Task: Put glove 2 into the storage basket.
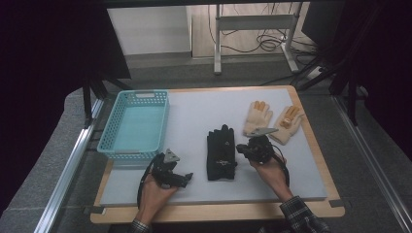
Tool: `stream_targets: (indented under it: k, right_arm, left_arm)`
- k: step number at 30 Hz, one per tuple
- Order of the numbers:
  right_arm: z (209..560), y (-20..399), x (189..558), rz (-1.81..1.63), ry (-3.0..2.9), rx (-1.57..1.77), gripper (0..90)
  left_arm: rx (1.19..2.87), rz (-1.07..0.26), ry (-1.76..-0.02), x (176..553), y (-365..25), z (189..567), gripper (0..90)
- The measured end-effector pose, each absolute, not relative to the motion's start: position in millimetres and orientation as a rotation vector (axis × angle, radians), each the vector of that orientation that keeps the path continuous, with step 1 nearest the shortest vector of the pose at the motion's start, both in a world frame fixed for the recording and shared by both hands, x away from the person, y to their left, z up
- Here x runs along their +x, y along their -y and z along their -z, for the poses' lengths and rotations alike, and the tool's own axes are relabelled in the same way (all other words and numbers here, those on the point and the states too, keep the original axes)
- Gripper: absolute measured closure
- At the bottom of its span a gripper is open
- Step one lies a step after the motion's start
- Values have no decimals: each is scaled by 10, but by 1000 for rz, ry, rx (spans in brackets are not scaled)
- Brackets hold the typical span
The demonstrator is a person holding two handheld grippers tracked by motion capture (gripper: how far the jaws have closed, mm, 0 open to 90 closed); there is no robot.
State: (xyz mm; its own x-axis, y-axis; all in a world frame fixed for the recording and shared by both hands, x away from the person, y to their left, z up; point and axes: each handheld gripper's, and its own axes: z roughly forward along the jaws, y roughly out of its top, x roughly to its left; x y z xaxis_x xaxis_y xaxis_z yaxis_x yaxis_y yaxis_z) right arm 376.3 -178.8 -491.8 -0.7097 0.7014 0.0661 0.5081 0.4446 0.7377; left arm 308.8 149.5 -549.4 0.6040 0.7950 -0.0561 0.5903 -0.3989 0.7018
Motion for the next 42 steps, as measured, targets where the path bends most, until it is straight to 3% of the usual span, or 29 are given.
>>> stream_targets:
  k: [11, 30, 42]
  right_arm:
    - [5232, 1658, 3694, -1081, -2538, 1002, 868]
    - [5300, 1124, 3595, -1140, -2620, 879, 853]
    - [5162, 1314, 3572, -1109, -2557, 860, 709]
  left_arm:
    - [2111, -401, -1133, 3007, -1600, 5488, 40]
    - [2101, -417, -1194, 2966, -1793, 5520, 13]
    - [2102, -415, -1194, 2968, -1793, 5523, 10]
